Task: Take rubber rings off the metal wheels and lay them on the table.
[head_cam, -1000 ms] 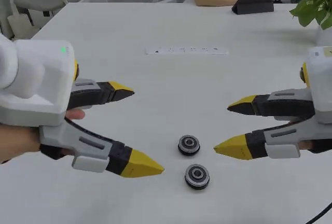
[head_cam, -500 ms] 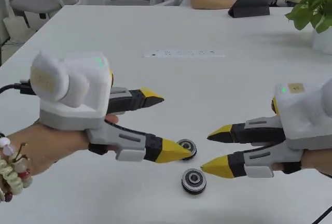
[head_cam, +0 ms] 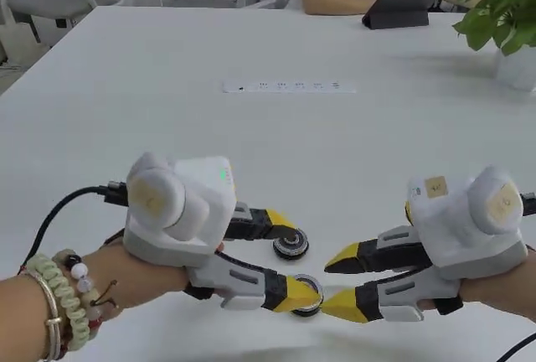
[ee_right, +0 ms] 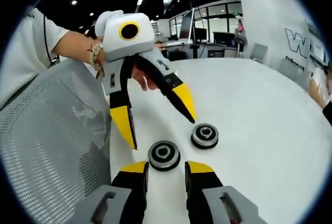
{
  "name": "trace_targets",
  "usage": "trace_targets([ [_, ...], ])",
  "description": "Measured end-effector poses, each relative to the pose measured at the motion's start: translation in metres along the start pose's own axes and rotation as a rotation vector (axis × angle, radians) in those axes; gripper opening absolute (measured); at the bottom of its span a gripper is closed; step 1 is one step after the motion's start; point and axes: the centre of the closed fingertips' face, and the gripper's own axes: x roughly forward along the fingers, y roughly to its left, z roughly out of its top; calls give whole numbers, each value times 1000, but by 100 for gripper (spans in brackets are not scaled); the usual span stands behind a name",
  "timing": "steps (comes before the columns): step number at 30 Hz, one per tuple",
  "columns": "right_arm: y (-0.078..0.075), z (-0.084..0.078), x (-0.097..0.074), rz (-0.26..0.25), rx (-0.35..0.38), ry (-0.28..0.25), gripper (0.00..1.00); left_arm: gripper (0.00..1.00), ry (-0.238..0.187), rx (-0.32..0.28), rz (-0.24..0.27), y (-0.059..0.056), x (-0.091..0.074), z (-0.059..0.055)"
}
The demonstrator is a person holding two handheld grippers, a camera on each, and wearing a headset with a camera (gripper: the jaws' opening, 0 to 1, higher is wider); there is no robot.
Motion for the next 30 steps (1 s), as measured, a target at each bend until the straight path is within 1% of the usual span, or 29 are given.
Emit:
trace_targets([
  [2,0,-2,1,-4,2,4,24,34,-1,-3,3,-1,3,-3],
  [4,1,-2,4,-2,10,-2,23,31,7,-4,4,-2,5,-5],
  [8,5,-4,9,4,-16,21,23,26,15,-8,18,-1,6,-9],
  [14,5,-7,12,-3,-28,35,23,22,53,4,22,-2,7,-21],
  [18,4,-8,12,-3,-13,32,22,17,54,-4,18,-3,8,-23],
  [21,4,-7,12,-6,-6,25,21,14,67,12,14,-4,9,-26],
  [24,5,-6,13,-4,1,18,21,13,62,8,14,-5,10,-26],
  [26,4,-5,13,-6,5,14,20,13,61,16,13,-5,9,-25],
  [27,4,-5,13,-5,5,14,20,11,60,21,10,-6,9,-25],
  [28,4,-5,12,-6,8,12,20,8,59,34,-24,-11,10,-25],
  [30,4,-5,12,-3,11,14,20,8,59,33,-3,-11,10,-25],
])
